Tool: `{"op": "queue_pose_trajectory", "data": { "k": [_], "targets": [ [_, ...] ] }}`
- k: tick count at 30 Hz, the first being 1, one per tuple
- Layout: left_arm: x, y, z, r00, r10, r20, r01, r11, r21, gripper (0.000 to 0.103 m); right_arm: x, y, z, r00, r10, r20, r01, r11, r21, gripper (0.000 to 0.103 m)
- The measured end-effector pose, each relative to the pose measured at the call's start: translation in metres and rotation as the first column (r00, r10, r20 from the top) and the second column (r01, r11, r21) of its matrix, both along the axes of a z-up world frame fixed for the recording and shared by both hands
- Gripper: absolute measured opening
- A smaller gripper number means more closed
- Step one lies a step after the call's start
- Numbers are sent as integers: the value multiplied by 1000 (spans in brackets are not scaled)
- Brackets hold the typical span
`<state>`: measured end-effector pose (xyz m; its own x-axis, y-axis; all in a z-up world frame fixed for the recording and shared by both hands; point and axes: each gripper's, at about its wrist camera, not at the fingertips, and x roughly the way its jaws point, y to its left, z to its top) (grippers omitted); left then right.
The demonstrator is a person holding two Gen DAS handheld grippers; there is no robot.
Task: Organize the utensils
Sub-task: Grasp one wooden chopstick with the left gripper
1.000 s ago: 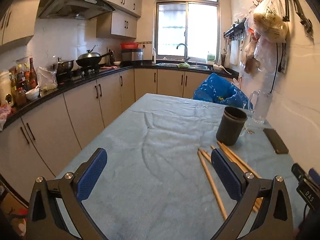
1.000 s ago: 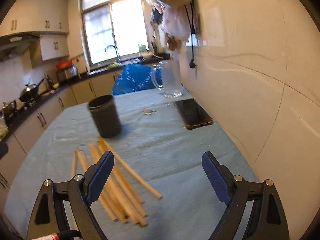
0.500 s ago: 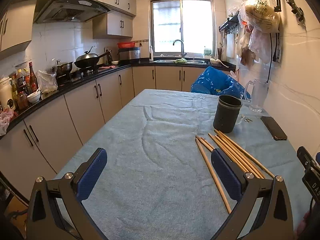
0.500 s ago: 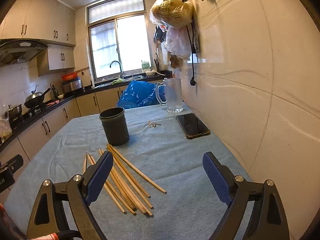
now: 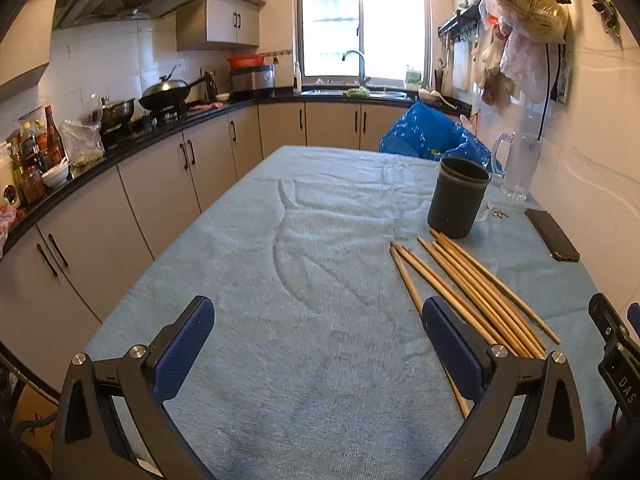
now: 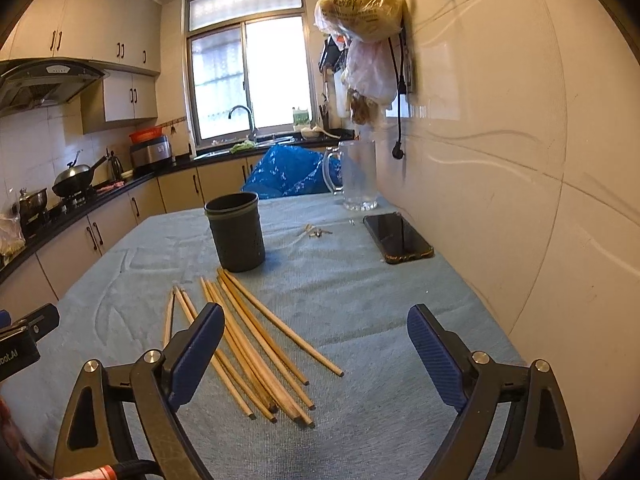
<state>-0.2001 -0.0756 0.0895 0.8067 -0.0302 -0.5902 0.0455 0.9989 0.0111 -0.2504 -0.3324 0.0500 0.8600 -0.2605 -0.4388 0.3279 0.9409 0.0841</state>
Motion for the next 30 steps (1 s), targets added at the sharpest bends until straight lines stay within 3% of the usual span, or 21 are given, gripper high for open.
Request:
{"op": "queue_pose_trajectory", "data": {
  "k": [12, 18, 23, 26, 30],
  "targets": [
    [44, -8, -23, 982, -81, -171, 68, 994, -83, 103, 15, -22, -31, 993, 8, -115, 0, 998, 65, 95],
    [71, -54, -38, 962, -164, -216, 169, 986, 2, 99, 22, -37, -38, 987, 49, -153, -30, 992, 126, 90],
    [100, -86, -65, 928, -196, -318, 226, 972, 59, 66, 36, -45, -36, 970, 139, -198, -110, 983, 150, 81],
    [111, -94, -76, 910, -200, -362, 234, 971, 52, 57, 51, -50, -34, 949, 210, -235, -172, 970, 173, 75],
    [115, -100, -75, 910, -214, -355, 248, 968, 51, 45, 80, -55, -36, 911, 293, -292, -239, 949, 205, 66]
  ]
}}
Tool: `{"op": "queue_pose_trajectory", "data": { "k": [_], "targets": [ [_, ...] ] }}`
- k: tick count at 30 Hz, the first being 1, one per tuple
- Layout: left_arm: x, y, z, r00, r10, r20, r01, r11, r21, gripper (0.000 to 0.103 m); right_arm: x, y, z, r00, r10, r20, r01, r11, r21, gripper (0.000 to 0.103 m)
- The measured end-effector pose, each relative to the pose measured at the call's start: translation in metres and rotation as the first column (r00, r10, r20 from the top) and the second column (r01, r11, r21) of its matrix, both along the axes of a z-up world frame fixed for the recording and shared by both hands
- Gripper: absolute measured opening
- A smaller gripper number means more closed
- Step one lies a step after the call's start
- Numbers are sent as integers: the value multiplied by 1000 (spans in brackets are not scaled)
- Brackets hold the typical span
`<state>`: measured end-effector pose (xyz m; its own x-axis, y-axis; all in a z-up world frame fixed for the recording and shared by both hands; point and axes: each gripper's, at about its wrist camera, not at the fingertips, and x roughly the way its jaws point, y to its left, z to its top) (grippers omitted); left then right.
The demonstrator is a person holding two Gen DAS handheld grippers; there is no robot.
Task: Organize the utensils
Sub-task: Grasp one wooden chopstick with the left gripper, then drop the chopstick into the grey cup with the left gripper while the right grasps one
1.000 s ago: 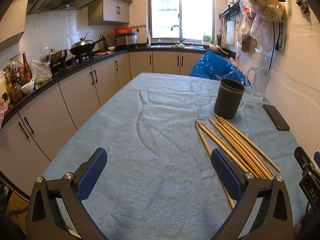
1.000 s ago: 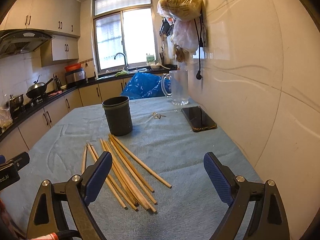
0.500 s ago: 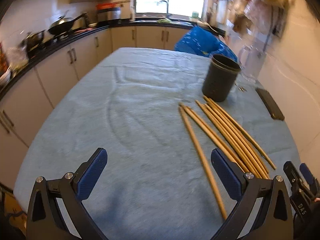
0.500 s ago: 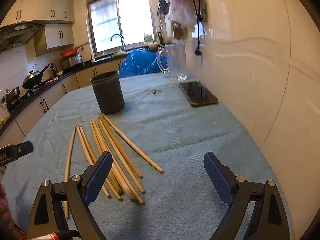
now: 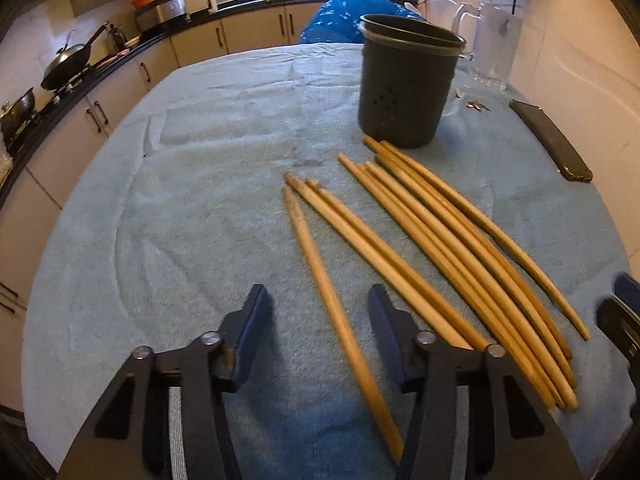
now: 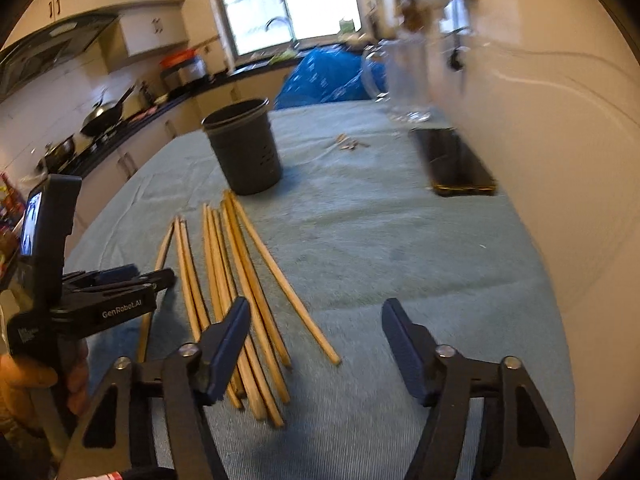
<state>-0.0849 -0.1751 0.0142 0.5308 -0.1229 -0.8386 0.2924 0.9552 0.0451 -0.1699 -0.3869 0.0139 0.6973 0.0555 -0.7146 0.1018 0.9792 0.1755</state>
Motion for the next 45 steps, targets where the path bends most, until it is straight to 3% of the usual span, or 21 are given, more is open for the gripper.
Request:
{"op": "queue_pose_trajectory", "data": {
  "k": [2, 4, 8, 14, 19, 21, 24, 31, 34, 39, 45],
  "targets": [
    [1, 0, 0, 1000, -18, -7, 18, 1000, -15, 24, 16, 2, -3, 999, 38, -30, -38, 999, -16, 60],
    [2, 0, 1, 1000, -27, -10, 27, 1000, -10, 13, 34, 6, -7, 994, 83, -64, -85, 996, -26, 57],
    [4, 7, 2, 999, -44, -24, 43, 999, -17, 11, 67, 15, -18, 979, 160, -131, -161, 987, 2, 50],
    [7, 24, 3, 996, -69, -65, 65, 996, -57, 10, 103, 30, -24, 967, 173, -188, -188, 980, -64, 33],
    [9, 34, 2, 992, -87, -89, 77, 991, -109, 11, 122, 44, -26, 959, 186, -213, -215, 969, -119, 29],
    [8, 37, 3, 991, -92, -97, 80, 990, -116, 10, 127, 45, -25, 961, 169, -220, -196, 974, -110, 15],
    [5, 44, 3, 989, -101, -112, 86, 988, -130, 8, 121, 31, -23, 965, 128, -230, -134, 991, -12, 15],
    [-10, 67, 7, 975, -144, -170, 123, 984, -128, 7, 61, 4, -23, 961, 36, -276, -12, 996, 85, 9],
    [-19, 69, 8, 963, -180, -199, 161, 981, -108, 7, 40, -1, -23, 953, 41, -300, -17, 997, 79, 10],
    [-11, 69, 8, 948, -186, -257, 165, 981, -103, 8, 41, -1, -18, 954, 40, -296, -34, 999, 25, 33],
    [7, 56, 7, 941, -189, -281, 183, 982, -46, 9, 70, 4, -23, 950, 42, -308, -58, 997, -44, 33]
  ]
}}
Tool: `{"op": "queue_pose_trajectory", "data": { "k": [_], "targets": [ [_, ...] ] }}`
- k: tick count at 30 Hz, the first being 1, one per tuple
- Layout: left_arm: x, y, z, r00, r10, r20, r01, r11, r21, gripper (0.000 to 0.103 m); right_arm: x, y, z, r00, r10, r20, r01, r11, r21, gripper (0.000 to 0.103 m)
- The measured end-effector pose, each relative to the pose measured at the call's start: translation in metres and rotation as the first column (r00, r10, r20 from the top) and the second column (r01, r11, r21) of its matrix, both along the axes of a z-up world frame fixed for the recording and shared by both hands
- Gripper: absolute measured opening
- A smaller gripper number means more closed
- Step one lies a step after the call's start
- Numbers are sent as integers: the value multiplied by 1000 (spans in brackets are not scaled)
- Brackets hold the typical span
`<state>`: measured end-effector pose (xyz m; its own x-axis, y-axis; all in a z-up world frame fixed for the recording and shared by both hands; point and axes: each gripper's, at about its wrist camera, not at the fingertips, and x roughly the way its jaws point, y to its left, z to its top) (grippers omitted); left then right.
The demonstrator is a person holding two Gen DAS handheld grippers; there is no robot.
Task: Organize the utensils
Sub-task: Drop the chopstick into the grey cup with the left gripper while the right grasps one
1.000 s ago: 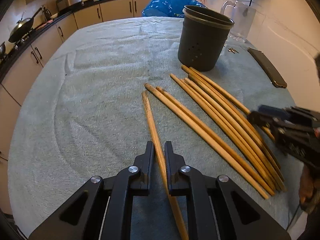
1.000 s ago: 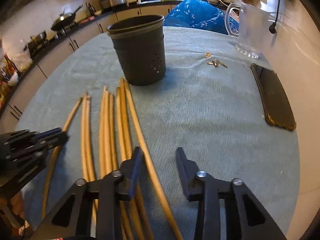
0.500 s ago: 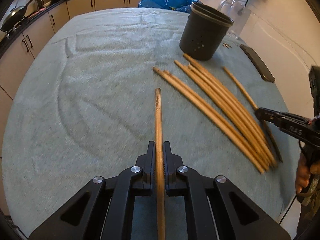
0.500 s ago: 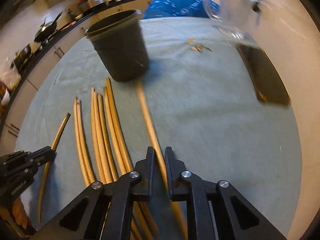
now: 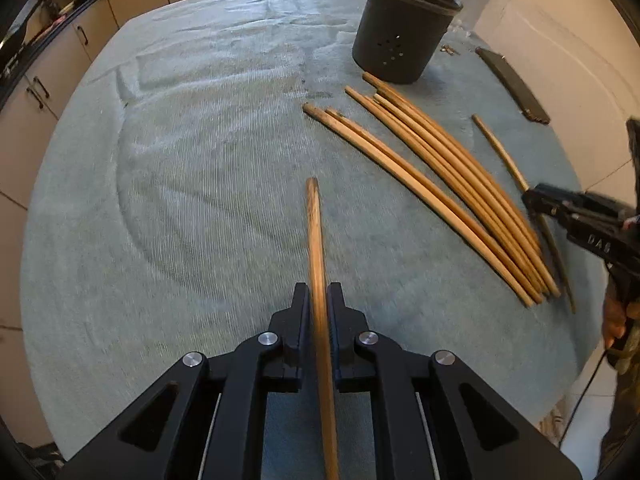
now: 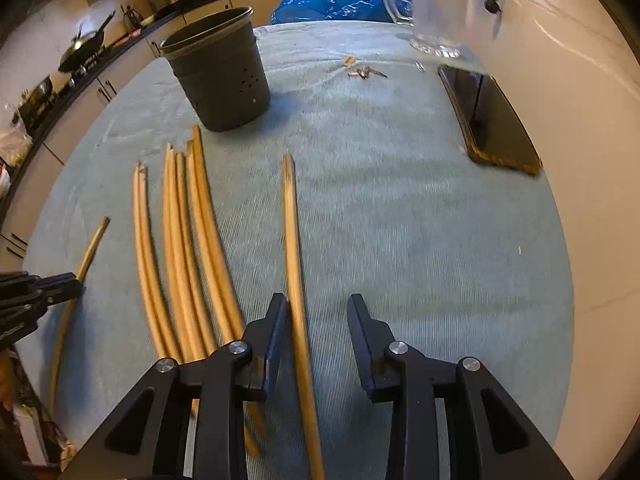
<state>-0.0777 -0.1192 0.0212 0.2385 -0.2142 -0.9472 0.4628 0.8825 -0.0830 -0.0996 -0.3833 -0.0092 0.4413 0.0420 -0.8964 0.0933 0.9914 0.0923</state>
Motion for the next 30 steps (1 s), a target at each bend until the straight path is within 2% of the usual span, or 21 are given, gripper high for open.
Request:
{"op": "queue_pose_trajectory", "data": {
  "k": [5, 10, 13, 16, 17, 19, 22, 26, 30],
  "targets": [
    [15, -13, -1, 1000, -22, 15, 21, 999, 29, 9, 25, 4, 0, 999, 30, -29, -32, 999, -45, 33],
    [22, -18, 0, 999, -48, 25, 47, 998, 48, 9, 49, 4, 1, 988, 95, -123, -103, 993, -58, 32],
    [20, -22, 0, 994, -104, 43, 102, 993, 57, 14, 62, 4, 1, 977, 120, -178, -132, 990, -58, 27],
    [19, -22, 0, 990, -125, 67, 121, 991, 58, 15, 72, 10, 2, 970, 132, -206, -147, 987, -59, 10],
    [19, -22, 0, 989, -123, 77, 119, 992, 51, 8, 72, 14, 3, 971, 135, -195, -151, 986, -70, 8],
    [16, -18, 2, 990, -115, 78, 114, 993, 19, 7, 70, 20, 4, 975, 139, -173, -159, 982, -104, 7],
    [7, -10, 14, 987, -96, 130, 101, 995, -26, 7, 60, 22, 12, 986, 125, -112, -134, 988, -72, 7],
    [-14, 3, 52, 966, -78, 247, 98, 993, -69, 7, 35, 14, 38, 996, 89, 13, -88, 996, -14, 7],
    [-34, 15, 88, 943, -44, 330, 94, 986, -138, 7, 5, 14, 69, 987, 60, 152, -61, 998, 6, 7]
  ]
}}
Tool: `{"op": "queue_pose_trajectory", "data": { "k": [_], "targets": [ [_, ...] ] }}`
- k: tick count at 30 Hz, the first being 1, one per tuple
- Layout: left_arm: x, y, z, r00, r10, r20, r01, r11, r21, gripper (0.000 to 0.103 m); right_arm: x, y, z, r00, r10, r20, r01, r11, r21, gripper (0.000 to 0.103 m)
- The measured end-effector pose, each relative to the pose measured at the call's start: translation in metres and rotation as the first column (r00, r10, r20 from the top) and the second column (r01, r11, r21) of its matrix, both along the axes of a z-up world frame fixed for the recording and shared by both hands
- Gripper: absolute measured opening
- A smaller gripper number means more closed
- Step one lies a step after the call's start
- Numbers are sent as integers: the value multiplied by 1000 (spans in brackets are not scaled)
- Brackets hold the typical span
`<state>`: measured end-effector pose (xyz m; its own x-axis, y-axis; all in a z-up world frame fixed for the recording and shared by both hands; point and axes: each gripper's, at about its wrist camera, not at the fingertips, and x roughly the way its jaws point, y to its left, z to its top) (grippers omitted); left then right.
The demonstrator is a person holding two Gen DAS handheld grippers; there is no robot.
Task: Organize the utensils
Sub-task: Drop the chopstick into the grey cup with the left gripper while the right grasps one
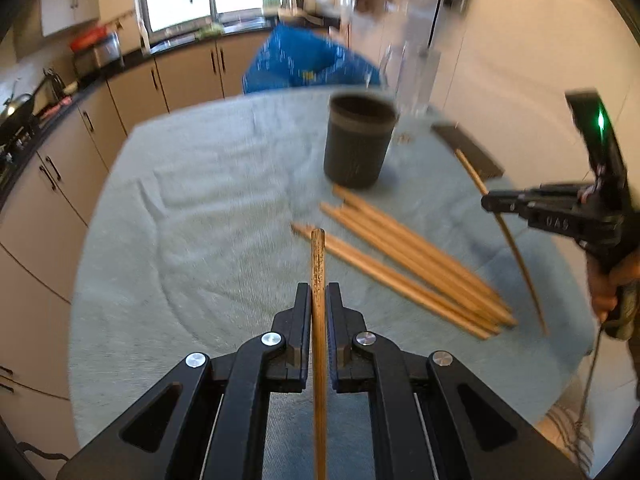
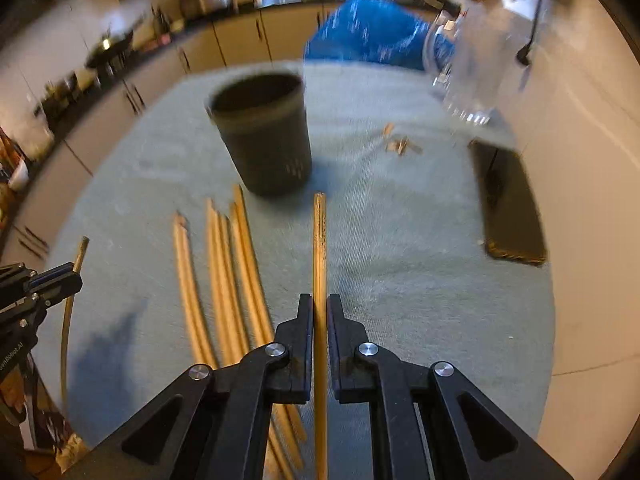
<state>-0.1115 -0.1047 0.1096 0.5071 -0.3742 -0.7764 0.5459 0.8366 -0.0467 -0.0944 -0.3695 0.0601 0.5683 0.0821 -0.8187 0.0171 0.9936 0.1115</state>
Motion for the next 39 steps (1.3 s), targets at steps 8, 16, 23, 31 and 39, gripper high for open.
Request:
{"op": "queue_pose_trajectory", "data": {
  "k": [8, 16, 23, 31, 39],
  "targets": [
    [-30, 5, 41, 993, 33, 114, -19, 993, -119, 7, -45, -5, 39, 979, -26, 200, 11, 997, 73, 7],
    [-39, 5, 80, 974, 74, 216, -22, 973, -230, 7, -53, -8, 54, 945, -68, 320, 27, 991, 133, 7],
    [-9, -3, 124, 964, 117, 238, -32, 943, -332, 7, -27, -24, 89, 899, -130, 419, 48, 978, 201, 7],
    [74, -50, 162, 943, 209, 258, -91, 910, -403, 7, 45, -32, 132, 838, -206, 506, 42, 948, 317, 7],
    [159, -89, 161, 930, 285, 231, -144, 862, -487, 7, 116, -41, 135, 749, -322, 580, 160, 936, 313, 7]
  ]
}}
